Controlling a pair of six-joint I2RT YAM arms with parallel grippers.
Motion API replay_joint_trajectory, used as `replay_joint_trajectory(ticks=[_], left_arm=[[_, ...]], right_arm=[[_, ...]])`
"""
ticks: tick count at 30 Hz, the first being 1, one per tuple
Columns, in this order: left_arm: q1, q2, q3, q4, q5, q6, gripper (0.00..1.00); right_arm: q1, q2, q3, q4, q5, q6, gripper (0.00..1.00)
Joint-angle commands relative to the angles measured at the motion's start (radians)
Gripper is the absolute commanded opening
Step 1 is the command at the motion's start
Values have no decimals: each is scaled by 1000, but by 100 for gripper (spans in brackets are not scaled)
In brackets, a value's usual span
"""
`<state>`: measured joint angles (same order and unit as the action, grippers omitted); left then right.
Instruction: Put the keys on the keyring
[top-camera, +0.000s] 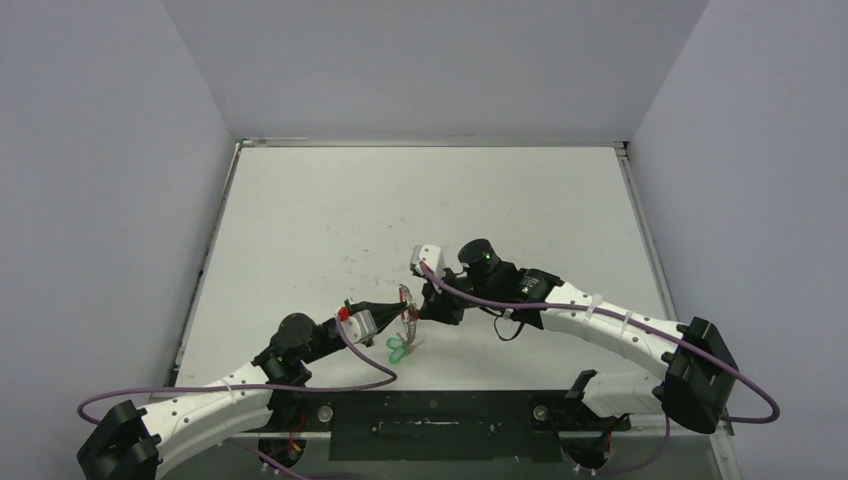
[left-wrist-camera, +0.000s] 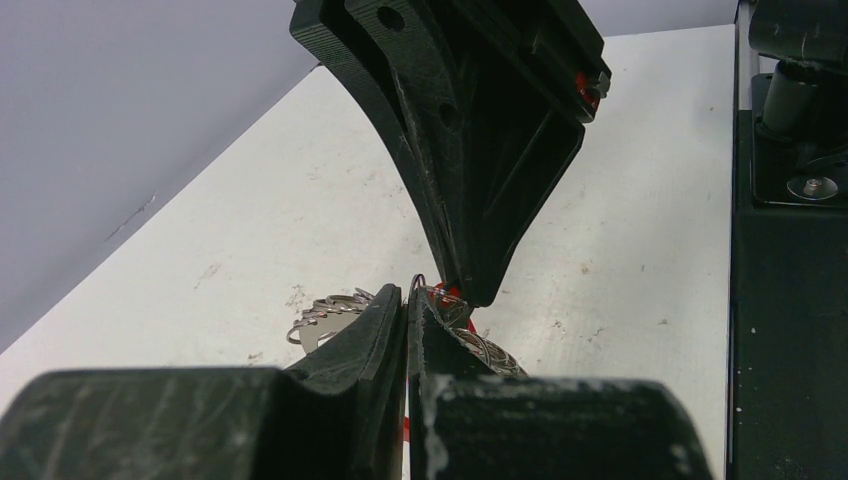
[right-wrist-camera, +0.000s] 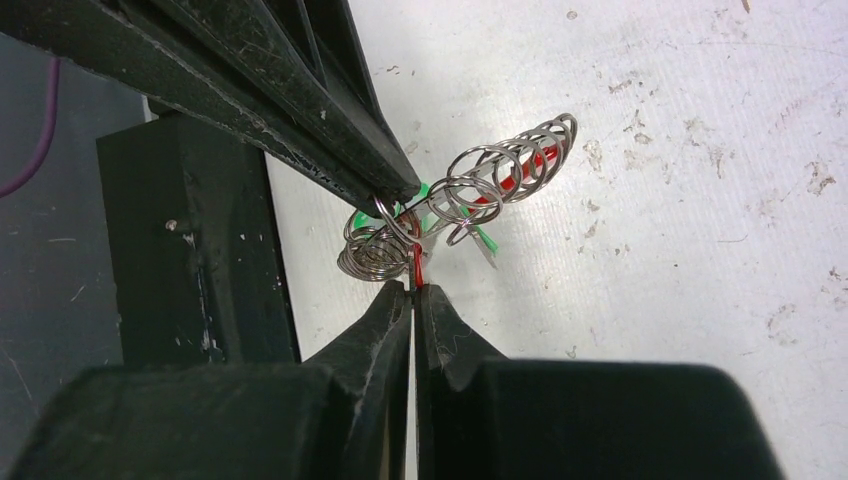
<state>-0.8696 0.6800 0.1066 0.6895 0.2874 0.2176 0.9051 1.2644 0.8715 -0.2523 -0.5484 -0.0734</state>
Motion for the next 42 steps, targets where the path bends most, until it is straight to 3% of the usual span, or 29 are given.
replay_joint_trajectory(ticks=[1,16,42], left_arm=[[-2,-15,3,45,-8,-5,0],[-2,-22,-2,56,-11,-9,0],[-2,4,-9,110,10,-26,0]], right_arm=[[0,-14,5,17,4,-30,0],[12,61,33,-25,22,-46,0],[36,113,38,101,-29,-24,0]])
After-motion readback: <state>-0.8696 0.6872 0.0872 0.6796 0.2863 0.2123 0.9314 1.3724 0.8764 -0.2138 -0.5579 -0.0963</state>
